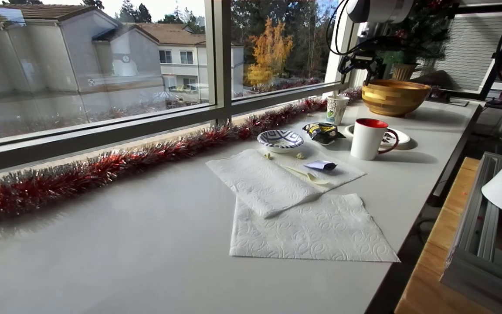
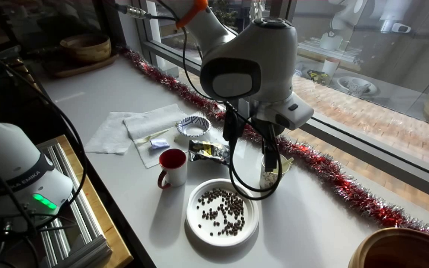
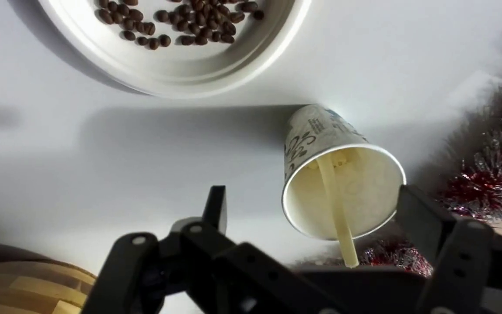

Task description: Move the cup

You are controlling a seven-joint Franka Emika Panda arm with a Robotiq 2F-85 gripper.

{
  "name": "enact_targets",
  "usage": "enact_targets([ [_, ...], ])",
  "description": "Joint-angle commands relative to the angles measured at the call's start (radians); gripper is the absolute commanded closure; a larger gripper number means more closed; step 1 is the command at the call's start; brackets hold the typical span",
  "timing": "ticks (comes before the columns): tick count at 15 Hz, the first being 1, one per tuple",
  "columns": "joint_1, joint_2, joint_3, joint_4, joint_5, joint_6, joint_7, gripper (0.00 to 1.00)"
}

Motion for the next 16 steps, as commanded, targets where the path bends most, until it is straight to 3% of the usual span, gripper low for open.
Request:
enact_targets([
  [1,-0.045,0.096,0.037,0.118,0.019,-0.108,-0.016,0.0],
  [10,-0.128,0.254,0.087,0.341,0.065,-0.23,-0.01,0.02],
  [11,-0.134,0.271,0.092,0.36,0.069,-0.235,-0.011,0.17],
  [12,-0.137,0.284,0.093,0.378,0.067,-0.252,-0.009,0.19],
  [13,-0.14,0.296,0.094,0.394,0.067,-0.256,-0.008,0.33],
  [16,-0.148,0.327,0.097,0.432,0.066,-0.273,-0.009,0.55],
])
